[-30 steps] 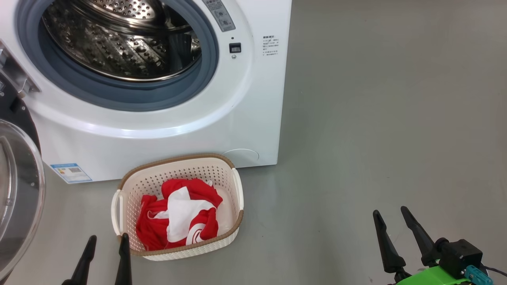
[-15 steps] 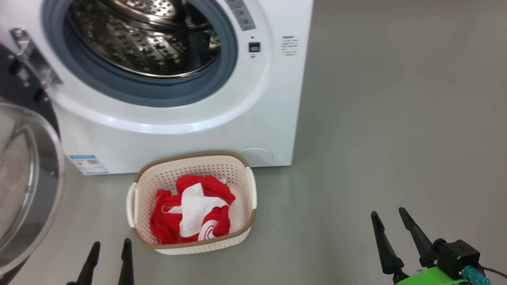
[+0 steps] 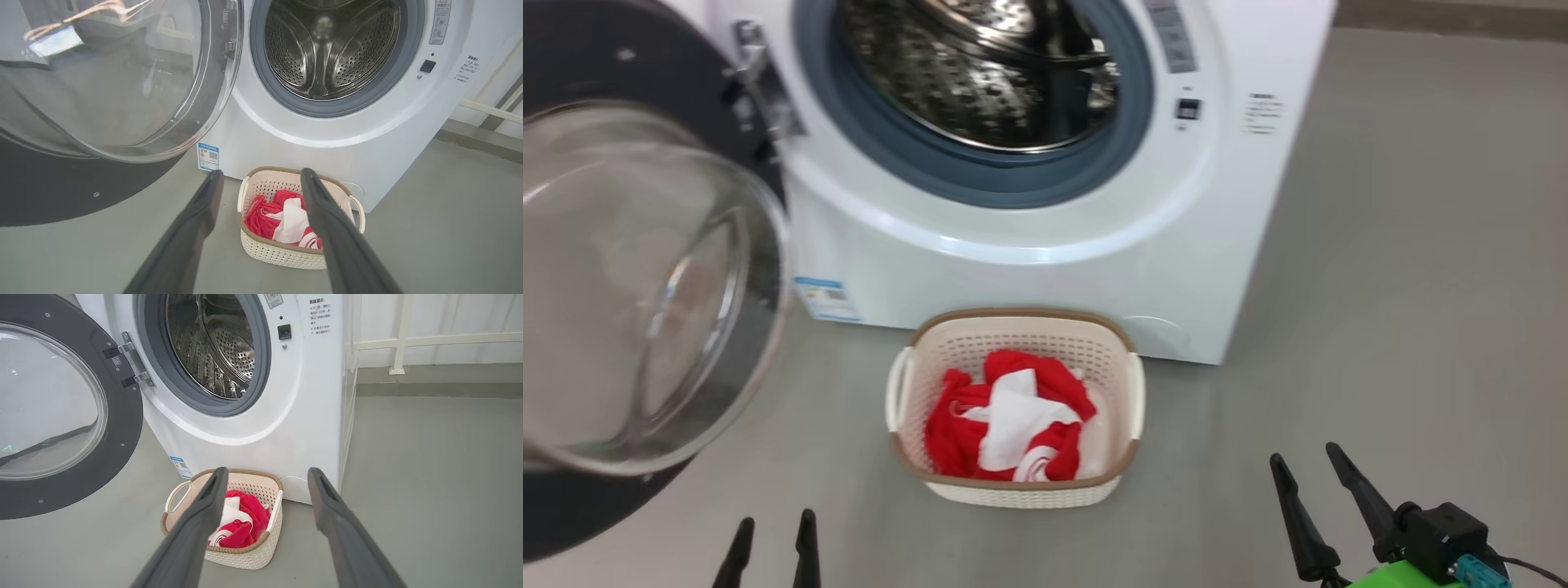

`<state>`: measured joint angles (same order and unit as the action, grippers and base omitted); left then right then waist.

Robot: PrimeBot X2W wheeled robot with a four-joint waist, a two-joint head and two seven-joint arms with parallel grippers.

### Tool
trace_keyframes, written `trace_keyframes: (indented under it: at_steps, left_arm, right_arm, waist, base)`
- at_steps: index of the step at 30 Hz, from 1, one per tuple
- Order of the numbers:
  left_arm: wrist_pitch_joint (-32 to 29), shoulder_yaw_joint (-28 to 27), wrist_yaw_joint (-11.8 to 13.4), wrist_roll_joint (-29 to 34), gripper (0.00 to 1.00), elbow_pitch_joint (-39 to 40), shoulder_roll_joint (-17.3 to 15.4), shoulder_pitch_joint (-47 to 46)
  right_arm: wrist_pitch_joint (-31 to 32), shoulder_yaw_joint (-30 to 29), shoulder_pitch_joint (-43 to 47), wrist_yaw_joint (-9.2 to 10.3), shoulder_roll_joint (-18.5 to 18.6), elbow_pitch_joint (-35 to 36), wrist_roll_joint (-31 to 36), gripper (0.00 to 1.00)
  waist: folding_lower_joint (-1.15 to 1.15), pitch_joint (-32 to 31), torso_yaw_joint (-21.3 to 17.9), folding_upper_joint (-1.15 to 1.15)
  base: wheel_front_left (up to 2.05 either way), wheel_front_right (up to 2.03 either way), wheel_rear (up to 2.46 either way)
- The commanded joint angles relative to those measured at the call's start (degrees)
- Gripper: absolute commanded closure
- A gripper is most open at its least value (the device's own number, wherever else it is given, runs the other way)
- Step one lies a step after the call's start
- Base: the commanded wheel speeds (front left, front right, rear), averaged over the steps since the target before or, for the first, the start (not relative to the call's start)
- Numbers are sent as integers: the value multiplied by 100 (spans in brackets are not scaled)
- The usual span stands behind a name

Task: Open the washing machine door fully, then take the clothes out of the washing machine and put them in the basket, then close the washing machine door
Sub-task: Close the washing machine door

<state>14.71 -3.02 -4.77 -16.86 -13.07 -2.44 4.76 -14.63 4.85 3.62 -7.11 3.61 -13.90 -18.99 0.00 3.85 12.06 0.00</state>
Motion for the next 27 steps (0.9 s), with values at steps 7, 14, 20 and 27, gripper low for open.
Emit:
trace_keyframes:
  at_steps: [7,14,20,27]
  left_arm:
    - [29,-49,186,-93,0,71,-43,128]
    - [29,-45,313,-278,0,165,-43,273]
    - [29,-60,503,-516,0,355,-43,373]
    - [29,-73,615,-672,0,464,-43,409]
  right_arm:
    - [-37,388,-35,-37,139,37,-19,0]
    - [-37,669,-160,-37,139,-30,-61,0]
    - [-37,1099,-506,-37,217,-214,-137,0]
    - [-37,1247,-699,-37,257,-304,-193,0]
  waist:
    - [0,-270,1118,0]
    - [0,-227,1516,0]
    - [0,-92,1627,0]
    - [0,-10,1669,0]
  base:
    - [0,0,0]
    - [0,0,0]
    - [0,0,0]
    - [0,0,0]
